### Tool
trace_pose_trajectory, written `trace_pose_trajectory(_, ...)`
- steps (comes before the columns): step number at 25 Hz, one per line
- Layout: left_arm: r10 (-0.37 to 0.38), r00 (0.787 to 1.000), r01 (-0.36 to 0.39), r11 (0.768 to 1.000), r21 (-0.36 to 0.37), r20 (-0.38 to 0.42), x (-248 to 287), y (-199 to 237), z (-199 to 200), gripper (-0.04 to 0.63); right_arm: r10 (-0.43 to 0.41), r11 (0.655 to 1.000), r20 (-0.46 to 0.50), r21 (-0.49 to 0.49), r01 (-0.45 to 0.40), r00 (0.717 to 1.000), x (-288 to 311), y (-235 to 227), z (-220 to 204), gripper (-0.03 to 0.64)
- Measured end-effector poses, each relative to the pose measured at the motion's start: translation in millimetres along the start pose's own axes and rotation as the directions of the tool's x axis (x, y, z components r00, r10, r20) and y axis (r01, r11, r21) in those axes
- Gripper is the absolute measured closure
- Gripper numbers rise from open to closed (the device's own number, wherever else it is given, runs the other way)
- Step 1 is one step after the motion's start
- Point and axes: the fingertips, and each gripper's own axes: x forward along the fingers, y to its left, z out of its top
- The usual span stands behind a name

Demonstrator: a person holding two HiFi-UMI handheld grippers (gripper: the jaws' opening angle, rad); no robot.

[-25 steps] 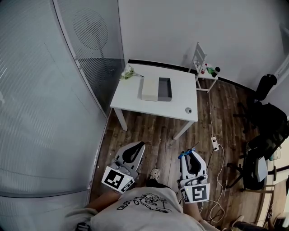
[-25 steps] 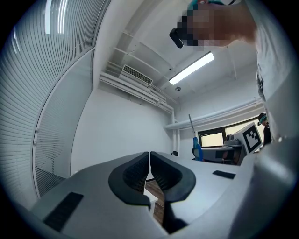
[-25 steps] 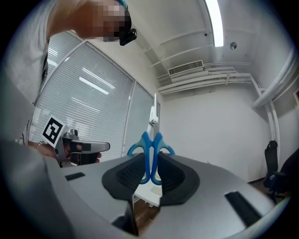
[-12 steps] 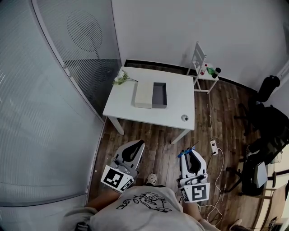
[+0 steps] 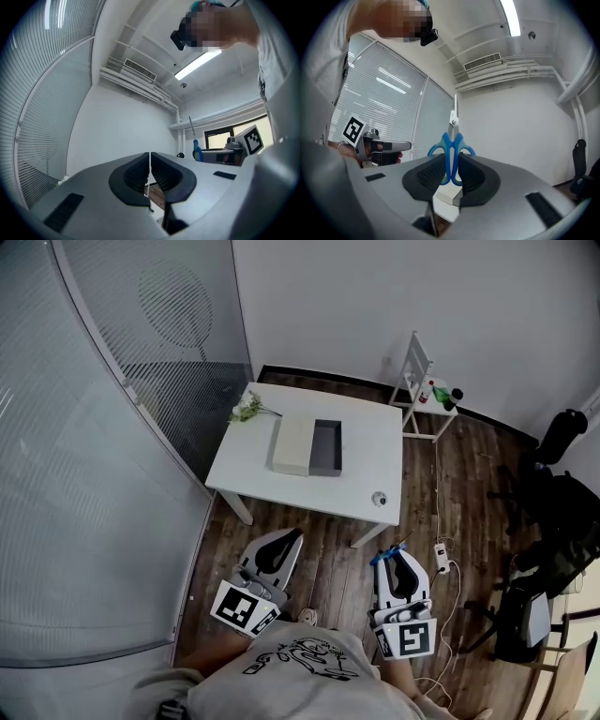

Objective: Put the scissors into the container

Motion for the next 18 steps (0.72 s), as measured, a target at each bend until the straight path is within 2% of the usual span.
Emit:
trace_pose_trajectory(8, 0.029, 1.0, -0.029, 1.0, 0.005, -0.009, 2.6, 7.7, -2.7, 0.568, 0.02, 1.0, -0.012, 0.012, -0.02, 1.0, 6.5, -2.7, -7.7, 0.529)
trace_pose_trajectory(18, 0.027, 1.0, -0.027, 1.0, 0.007, -0.015, 32.8, 47.9, -11.5, 0.568, 0.011, 1.0, -0.023, 0.014, -0.01, 1.0, 53.5, -13.8, -18.4, 0.529)
